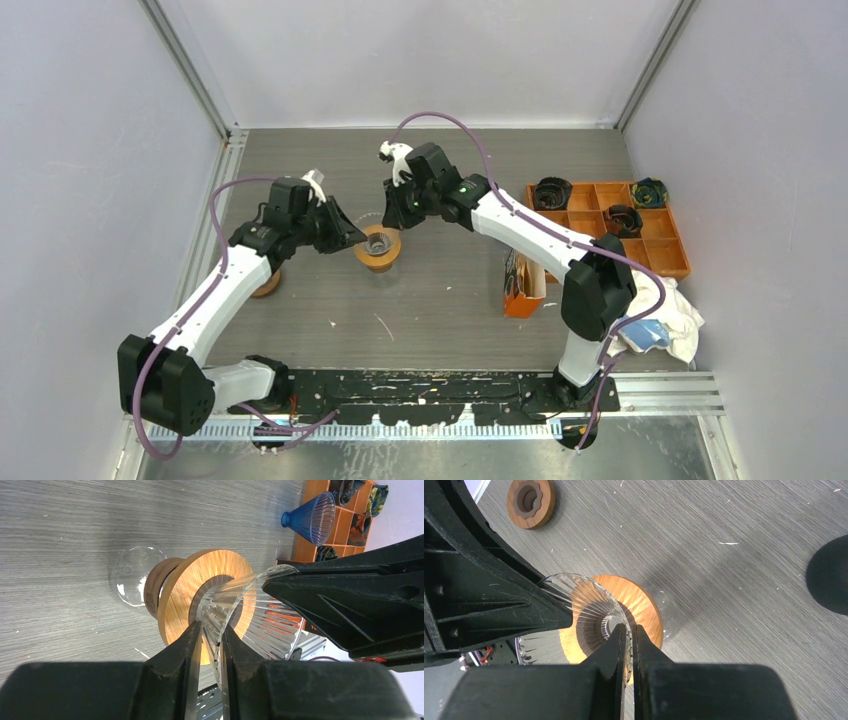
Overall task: Place the coffee filter in the dripper
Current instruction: Place the coffee dripper in the dripper holder.
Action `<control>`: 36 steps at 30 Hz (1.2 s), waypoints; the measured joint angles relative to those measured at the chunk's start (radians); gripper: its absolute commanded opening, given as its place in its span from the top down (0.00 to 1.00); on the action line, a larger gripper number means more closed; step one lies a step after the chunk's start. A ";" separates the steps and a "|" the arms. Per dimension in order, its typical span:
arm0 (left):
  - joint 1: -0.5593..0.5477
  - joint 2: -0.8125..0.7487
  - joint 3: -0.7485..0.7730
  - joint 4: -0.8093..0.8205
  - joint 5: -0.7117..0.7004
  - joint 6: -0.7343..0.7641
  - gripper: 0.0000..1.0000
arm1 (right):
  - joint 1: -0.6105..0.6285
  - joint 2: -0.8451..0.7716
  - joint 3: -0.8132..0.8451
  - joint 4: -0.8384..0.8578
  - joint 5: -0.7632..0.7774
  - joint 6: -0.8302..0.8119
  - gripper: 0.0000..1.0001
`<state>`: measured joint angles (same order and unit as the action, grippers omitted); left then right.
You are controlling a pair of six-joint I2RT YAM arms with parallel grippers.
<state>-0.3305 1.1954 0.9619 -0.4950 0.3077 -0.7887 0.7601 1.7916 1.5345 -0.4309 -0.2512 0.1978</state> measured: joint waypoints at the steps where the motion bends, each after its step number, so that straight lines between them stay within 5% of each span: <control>1: -0.002 0.000 0.001 -0.001 -0.003 0.000 0.78 | 0.000 -0.004 0.006 -0.006 -0.001 0.000 0.97; 22: -0.019 0.000 0.037 -0.133 -0.091 0.011 0.64 | 0.031 0.054 0.159 -0.188 -0.003 -0.048 0.72; 36: -0.018 -0.047 0.078 -0.192 -0.155 0.018 0.32 | 0.031 0.064 0.214 -0.269 0.010 -0.056 0.52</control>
<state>-0.3485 1.1488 1.0401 -0.6872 0.1528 -0.7712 0.7910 1.8553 1.7481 -0.7002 -0.2413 0.1417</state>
